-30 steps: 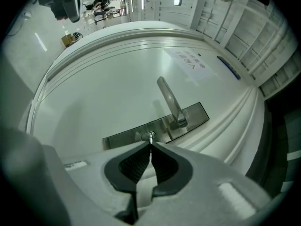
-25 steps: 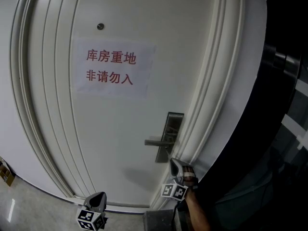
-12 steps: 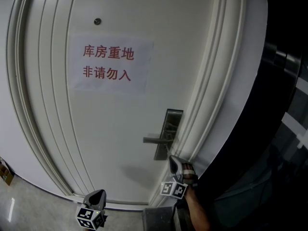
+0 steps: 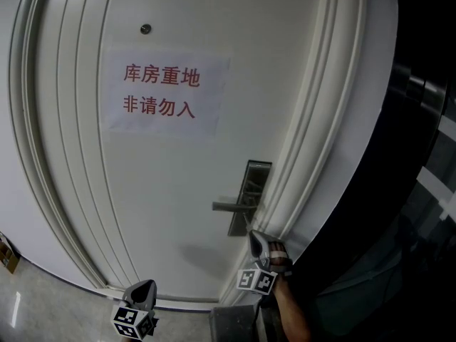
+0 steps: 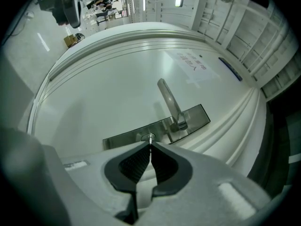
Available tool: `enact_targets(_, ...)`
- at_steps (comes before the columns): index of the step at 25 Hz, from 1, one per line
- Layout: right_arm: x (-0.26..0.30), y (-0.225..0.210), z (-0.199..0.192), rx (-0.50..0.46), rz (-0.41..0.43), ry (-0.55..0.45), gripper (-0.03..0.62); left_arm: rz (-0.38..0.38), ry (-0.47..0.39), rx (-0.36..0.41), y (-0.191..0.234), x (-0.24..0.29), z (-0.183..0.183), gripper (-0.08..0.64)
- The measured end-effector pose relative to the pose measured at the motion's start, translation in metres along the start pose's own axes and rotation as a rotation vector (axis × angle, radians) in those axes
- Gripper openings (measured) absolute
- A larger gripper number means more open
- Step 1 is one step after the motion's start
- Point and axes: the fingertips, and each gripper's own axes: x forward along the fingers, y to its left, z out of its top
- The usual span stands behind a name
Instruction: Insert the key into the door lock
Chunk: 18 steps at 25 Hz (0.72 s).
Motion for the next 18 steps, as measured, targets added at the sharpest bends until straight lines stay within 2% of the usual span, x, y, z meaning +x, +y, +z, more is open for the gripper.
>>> enact_targets(18, 0.0050, 0.0031, -0.0043, -0.049, 0.009, 0.037, 0.011, 0.004, -0.002, -0.005, 0.0063, -0.0026, 0.0009, 0.003)
